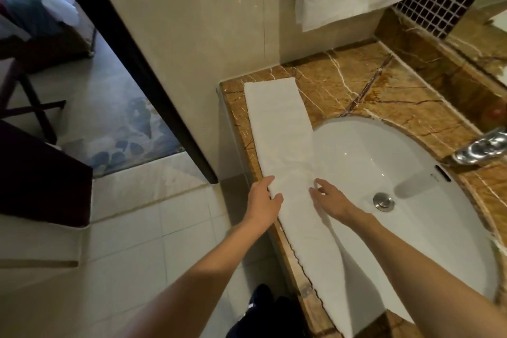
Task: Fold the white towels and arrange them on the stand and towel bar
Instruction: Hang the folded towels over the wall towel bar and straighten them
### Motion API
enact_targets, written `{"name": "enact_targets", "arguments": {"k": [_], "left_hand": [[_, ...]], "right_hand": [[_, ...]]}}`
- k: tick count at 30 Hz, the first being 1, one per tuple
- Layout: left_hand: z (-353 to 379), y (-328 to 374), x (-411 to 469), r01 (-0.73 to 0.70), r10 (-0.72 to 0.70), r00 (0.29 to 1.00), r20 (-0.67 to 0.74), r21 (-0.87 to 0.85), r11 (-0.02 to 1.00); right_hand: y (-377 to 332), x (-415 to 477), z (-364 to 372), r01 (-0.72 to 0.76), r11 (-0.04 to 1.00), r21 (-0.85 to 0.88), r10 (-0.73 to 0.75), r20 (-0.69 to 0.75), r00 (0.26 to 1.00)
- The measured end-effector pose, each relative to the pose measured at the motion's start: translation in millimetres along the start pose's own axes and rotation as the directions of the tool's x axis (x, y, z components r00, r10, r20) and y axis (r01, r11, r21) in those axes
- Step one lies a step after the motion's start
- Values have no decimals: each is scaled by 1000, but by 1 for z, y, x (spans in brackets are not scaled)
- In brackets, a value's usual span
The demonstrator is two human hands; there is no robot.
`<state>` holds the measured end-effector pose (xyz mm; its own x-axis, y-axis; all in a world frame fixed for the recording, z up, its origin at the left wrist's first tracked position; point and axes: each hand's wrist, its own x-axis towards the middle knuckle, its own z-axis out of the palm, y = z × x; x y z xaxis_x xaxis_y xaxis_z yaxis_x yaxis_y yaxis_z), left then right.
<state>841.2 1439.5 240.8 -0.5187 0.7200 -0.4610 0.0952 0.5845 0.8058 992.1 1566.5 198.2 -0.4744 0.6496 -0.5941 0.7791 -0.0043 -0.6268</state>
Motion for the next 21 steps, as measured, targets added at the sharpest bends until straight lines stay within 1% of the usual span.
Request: {"name": "enact_targets", "arguments": {"k": [2, 4, 6, 8, 11, 15, 18, 21], "left_hand": [[1, 4, 3, 51, -54, 998, -37, -91, 995], [3, 8, 5, 89, -99, 994, -52, -170, 981], [5, 10, 4, 90, -99, 994, -39, -189, 978], [7, 12, 2, 61, -68, 997, -31, -180, 982], [8, 16, 0, 23, -34, 998, -54, -196, 980], [8, 26, -6, 20, -37, 998, -49, -306, 952], [1, 38, -11, 14, -51, 995, -91, -367, 930], [-12, 53, -13, 26, -79, 990, -117, -403, 915]], "right_hand": [[5, 3, 4, -42, 990, 138, 38, 26, 999], [9, 7, 7, -83, 952, 294, 78, 28, 997], [11, 12, 10, -126, 905, 407, 132, 13, 991], [10, 16, 9, -144, 861, 488, 166, -3, 986], [7, 13, 3, -174, 817, 549, 218, -15, 976], [4, 1, -16, -166, 782, 601, 238, -42, 970], [-7, -14, -41, -100, 734, 672, 205, -78, 976], [-28, -28, -64, -10, 682, 731, 114, -93, 989]]}}
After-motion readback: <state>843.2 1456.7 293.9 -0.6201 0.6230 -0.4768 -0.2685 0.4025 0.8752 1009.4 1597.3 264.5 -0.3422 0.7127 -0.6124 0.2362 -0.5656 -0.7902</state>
